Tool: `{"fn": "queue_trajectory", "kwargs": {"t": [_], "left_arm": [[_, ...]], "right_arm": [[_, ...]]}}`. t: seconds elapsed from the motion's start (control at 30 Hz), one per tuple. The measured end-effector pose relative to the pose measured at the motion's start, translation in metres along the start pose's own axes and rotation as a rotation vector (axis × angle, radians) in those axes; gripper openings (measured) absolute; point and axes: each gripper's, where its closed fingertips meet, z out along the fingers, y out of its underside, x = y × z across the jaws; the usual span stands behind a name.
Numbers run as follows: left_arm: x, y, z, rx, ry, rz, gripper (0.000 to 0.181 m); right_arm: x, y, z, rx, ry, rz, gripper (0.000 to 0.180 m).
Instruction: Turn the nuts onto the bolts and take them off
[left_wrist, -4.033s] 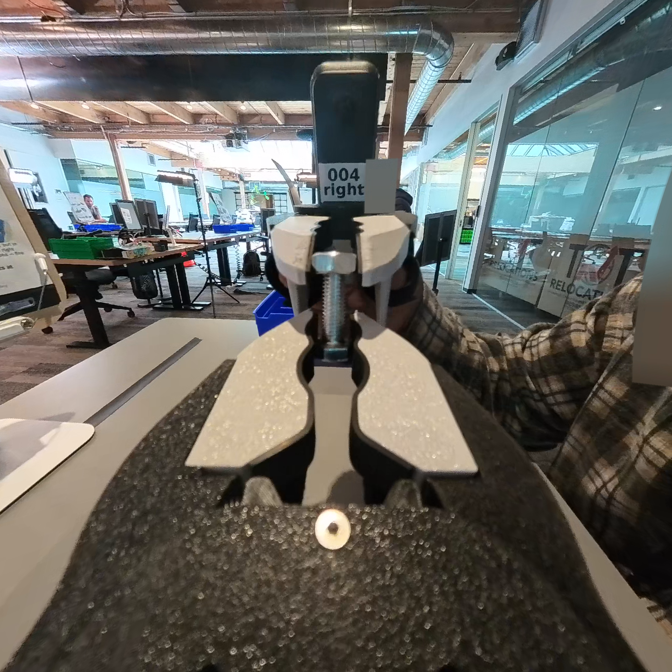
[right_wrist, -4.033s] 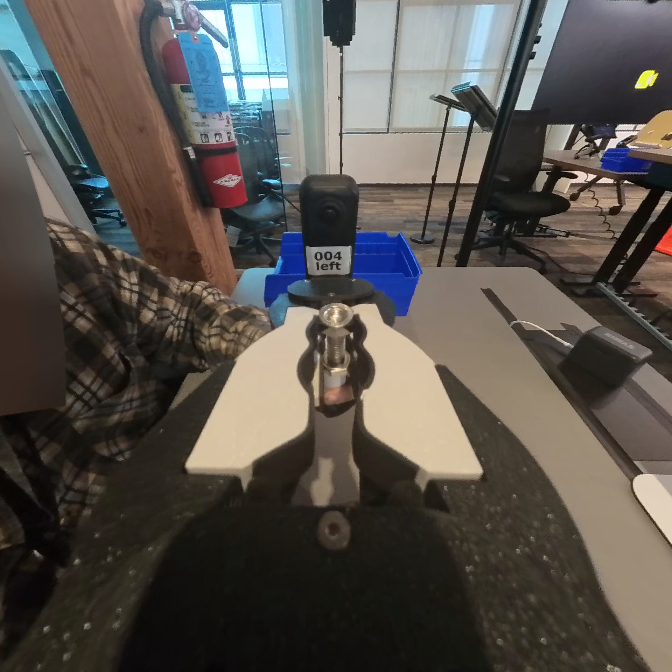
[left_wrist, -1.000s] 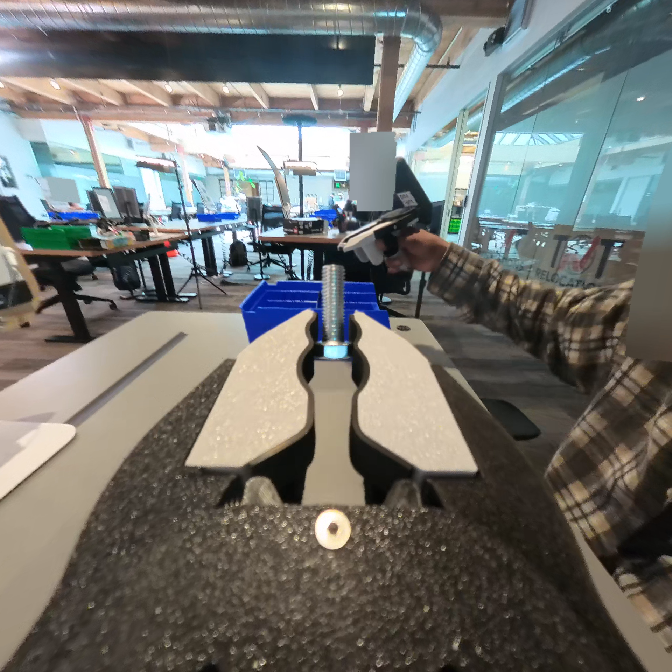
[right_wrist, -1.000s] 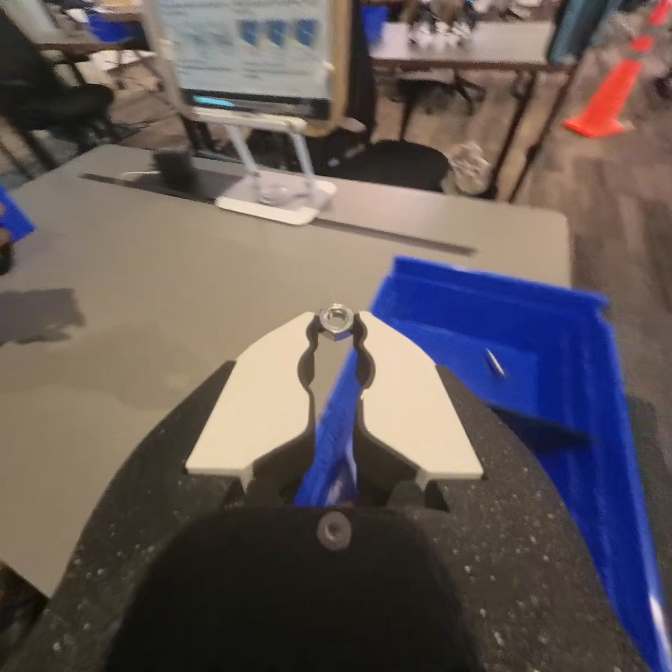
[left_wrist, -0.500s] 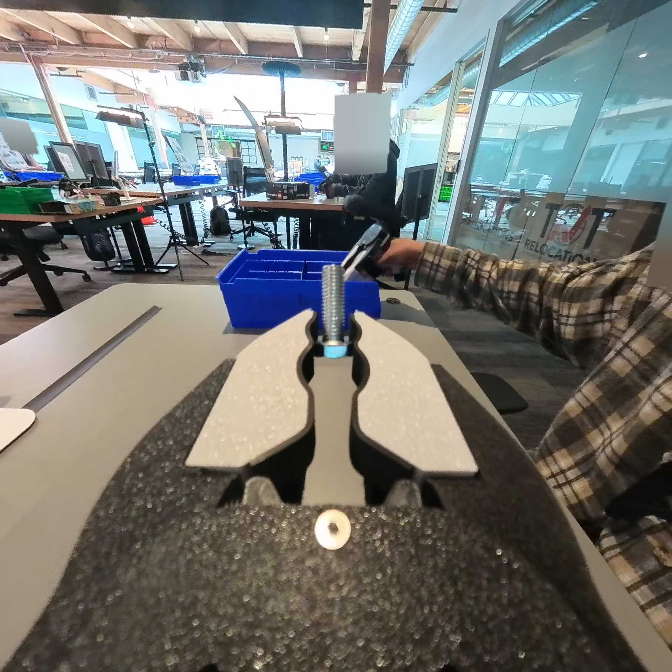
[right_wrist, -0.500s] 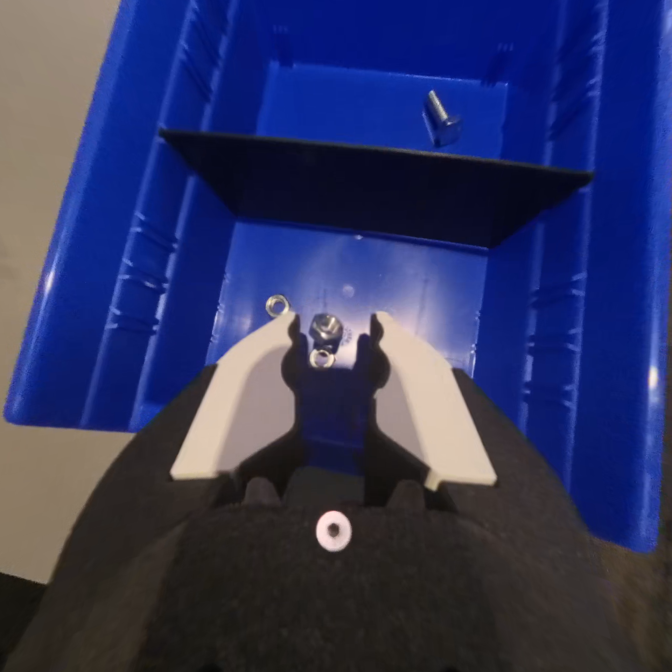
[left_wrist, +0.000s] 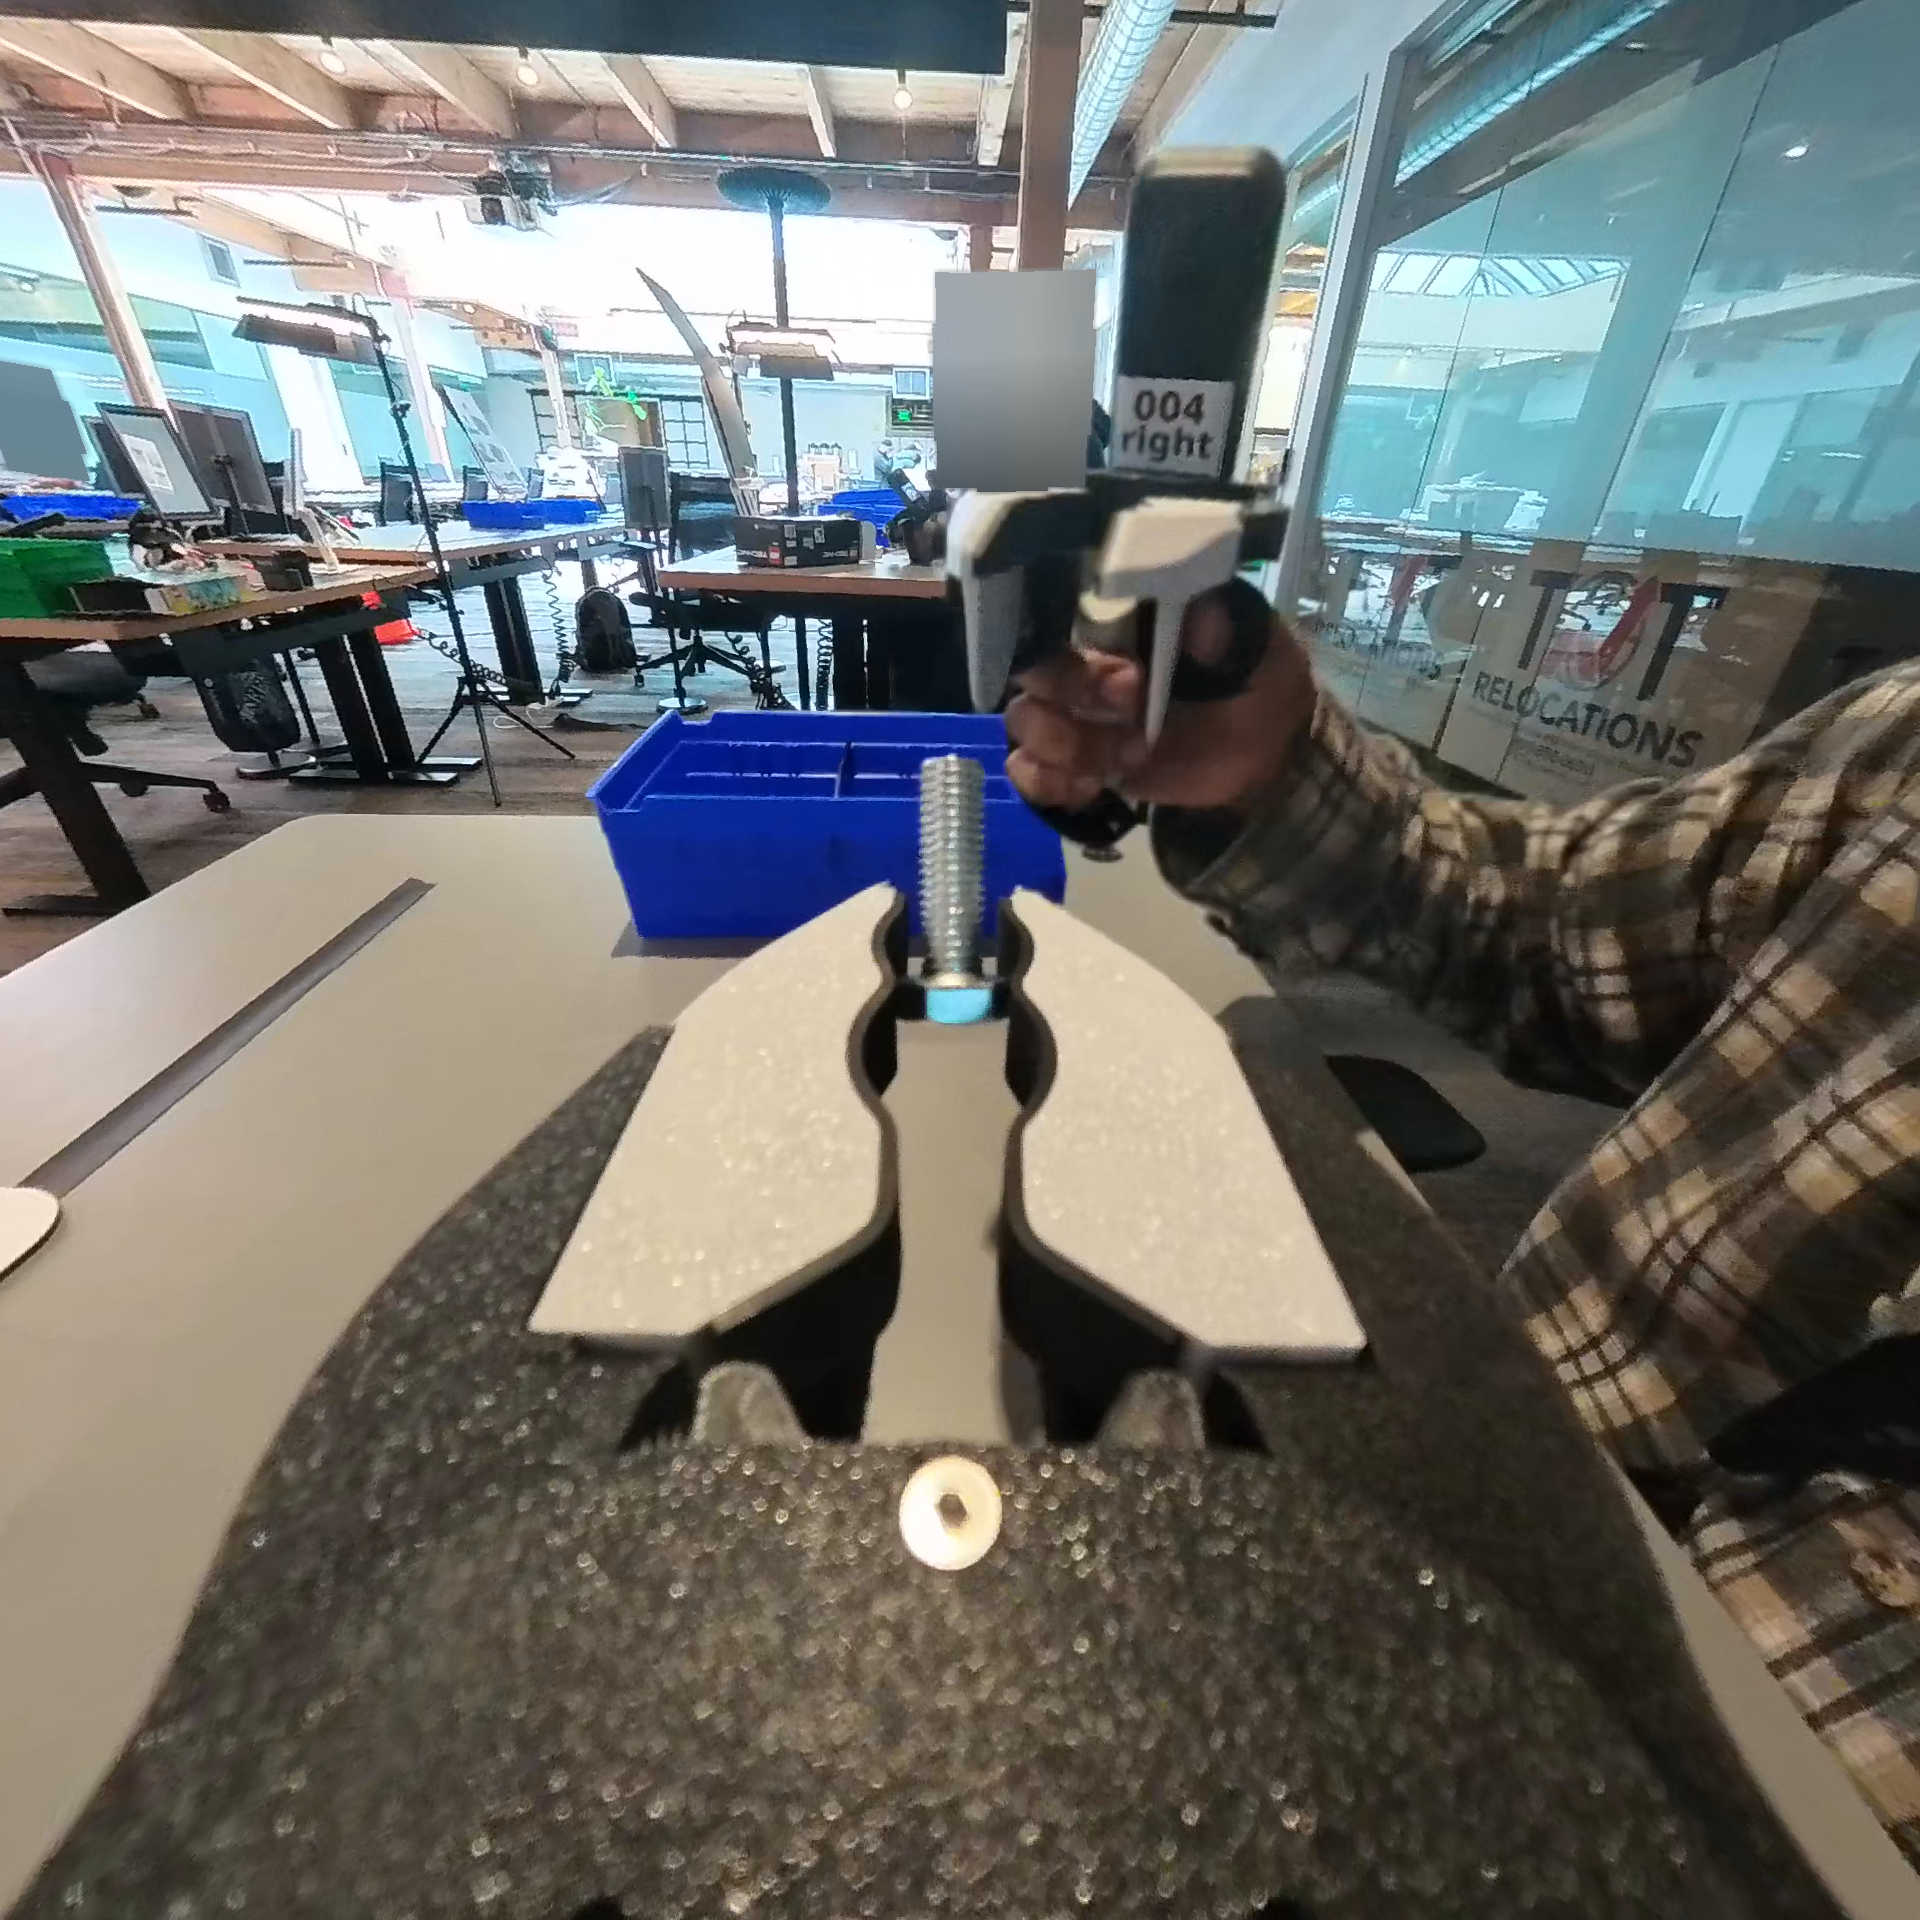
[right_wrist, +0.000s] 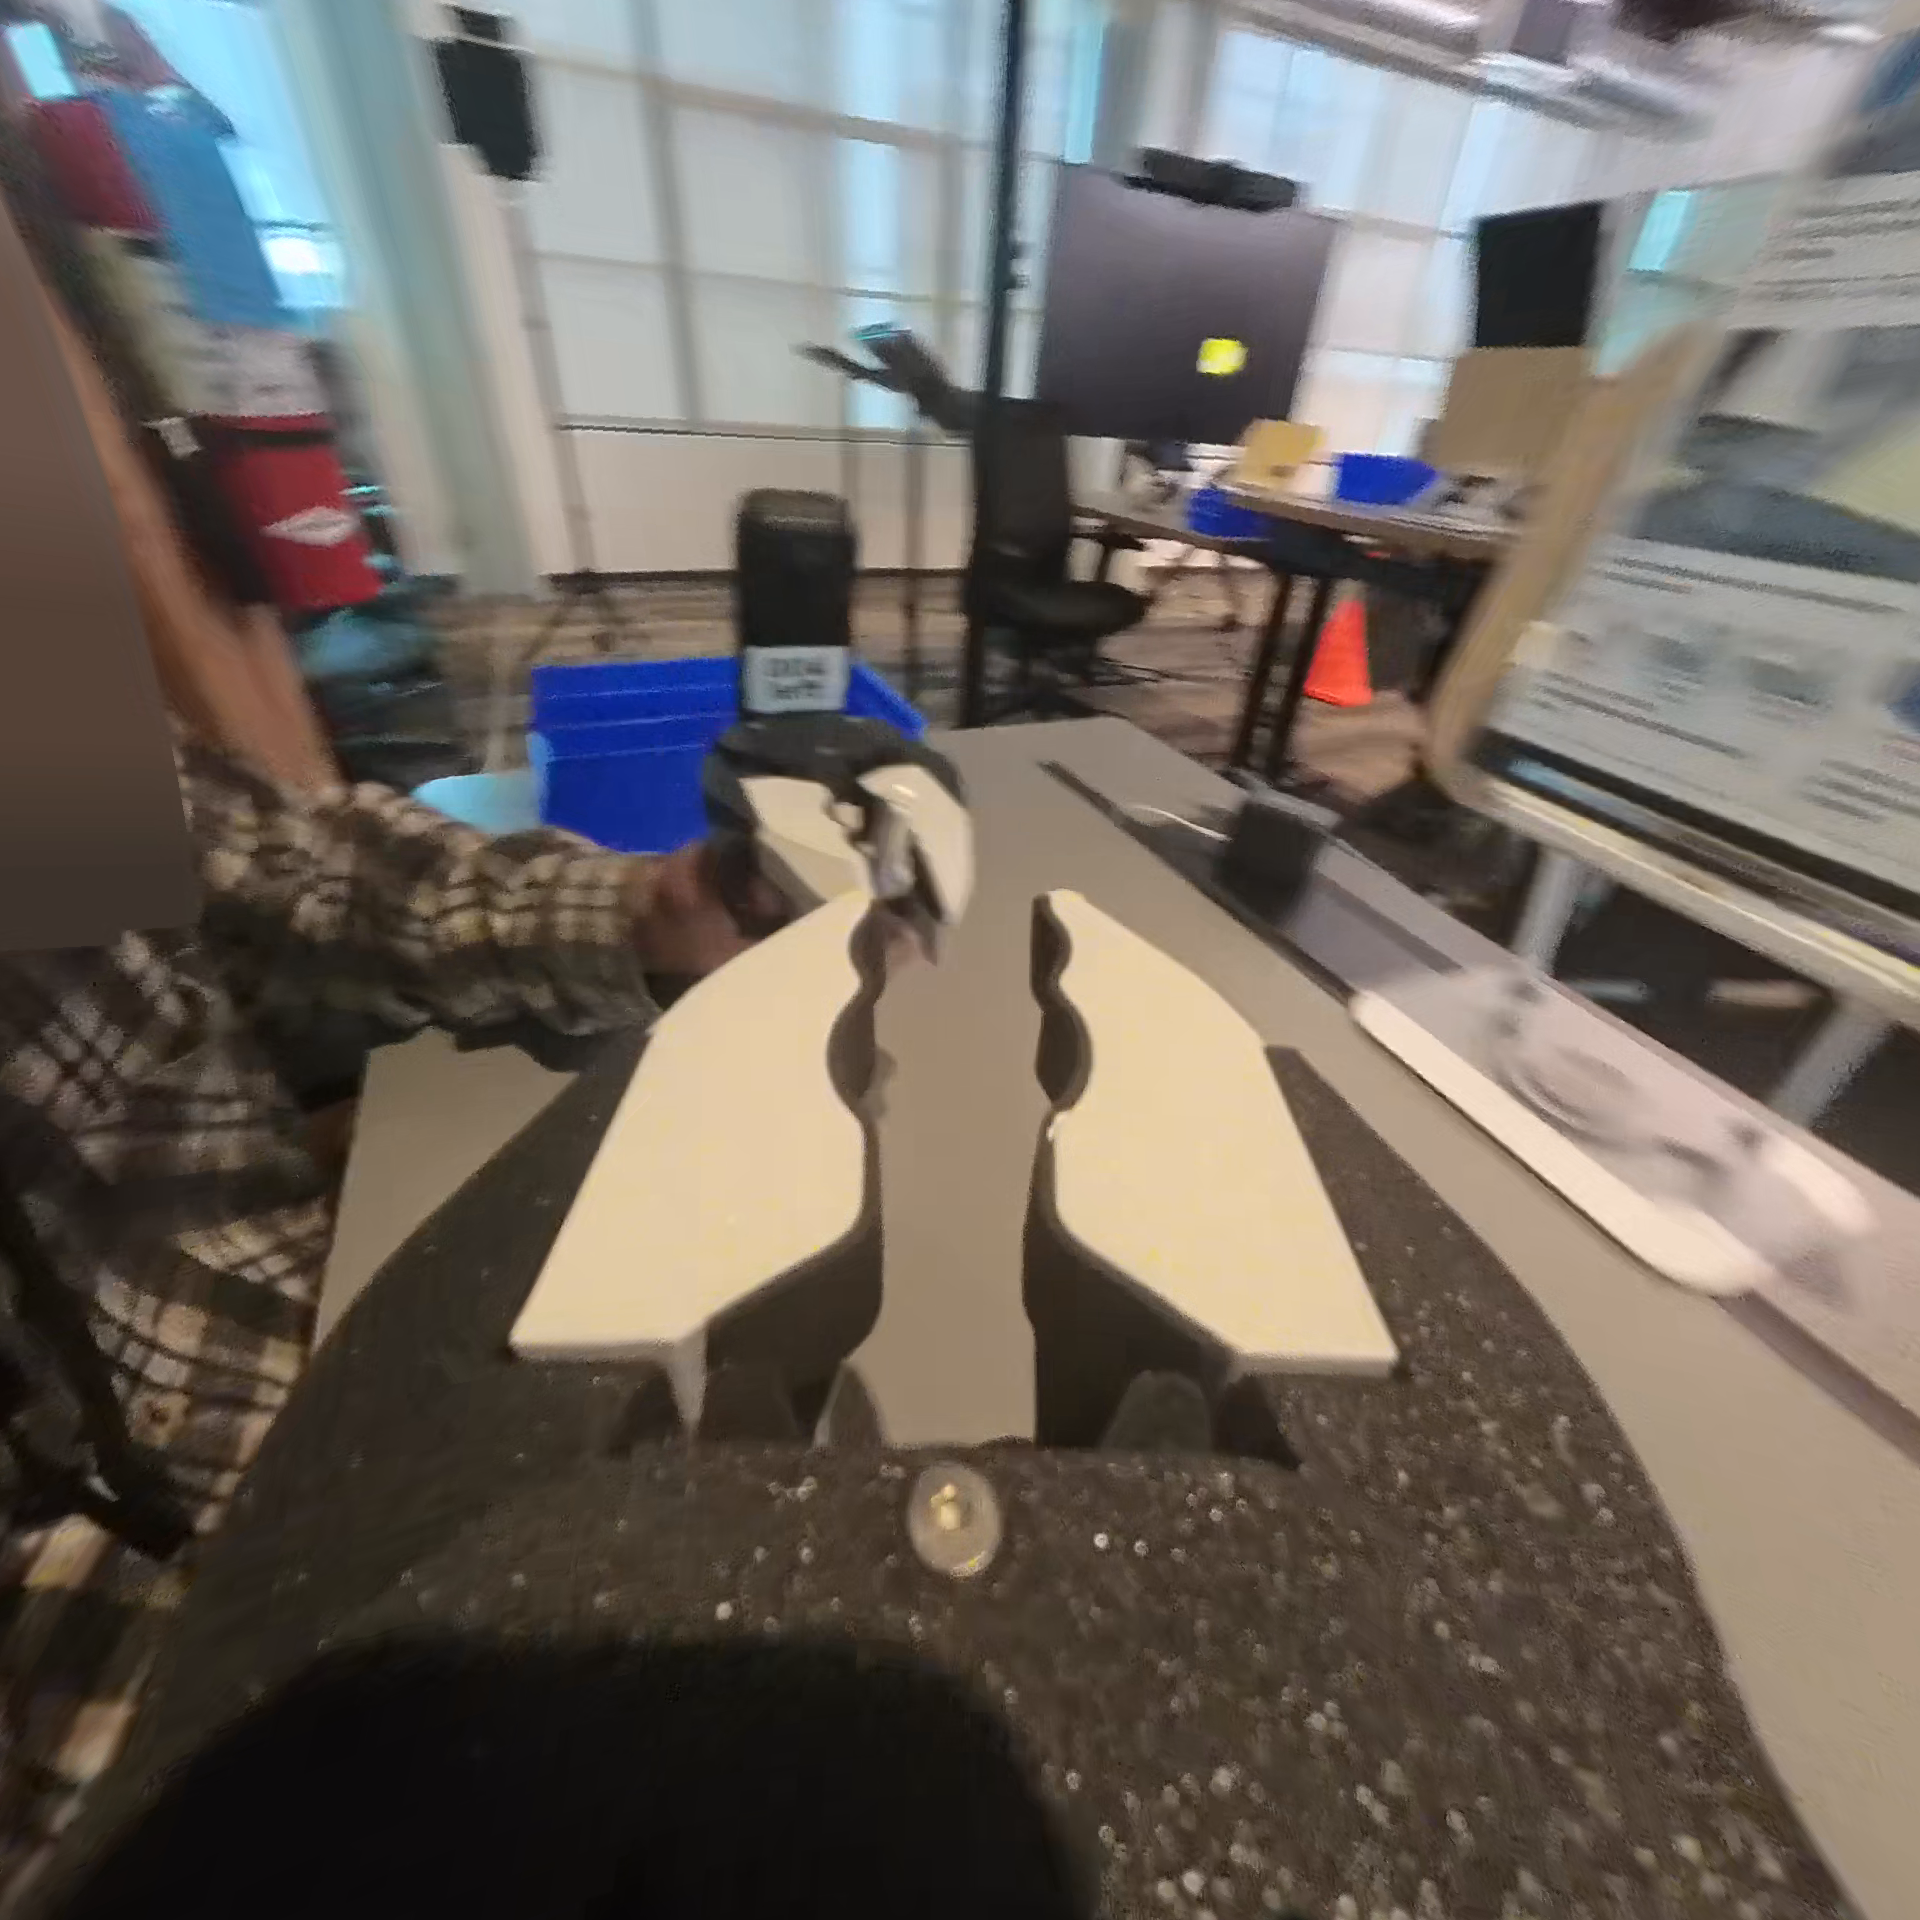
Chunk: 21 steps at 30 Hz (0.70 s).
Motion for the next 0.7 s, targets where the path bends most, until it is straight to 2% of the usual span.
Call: {"fn": "queue_trajectory", "kwargs": {"t": [0.1, 0.23, 0.37, 0.43, 0.6, 0.7], "left_arm": [[0.005, -0.002, 0.001, 0.0, 0.013, 0.01, 0.015], [0.009, -0.005, 0.002, -0.003, 0.026, 0.026, 0.015], [0.011, -0.007, 0.0, 0.001, 0.031, 0.03, 0.015], [0.014, -0.007, 0.001, -0.004, 0.038, 0.039, 0.015], [0.022, -0.005, 0.008, -0.027, 0.06, 0.052, 0.016], [0.024, -0.001, 0.013, -0.041, 0.087, -0.01, 0.034]], "right_arm": [[-0.019, 0.004, 0.05, -0.035, -0.102, -0.065, 0.024], [-0.028, 0.009, 0.077, -0.074, -0.177, -0.064, 0.023], [-0.03, 0.011, 0.082, -0.076, -0.2, -0.055, 0.018], [-0.031, 0.009, 0.083, -0.071, -0.205, -0.055, 0.009], [-0.036, 0.008, 0.078, -0.106, -0.225, -0.074, 0.008], [-0.028, -0.001, 0.062, -0.064, -0.189, -0.033, 0.009]]}}
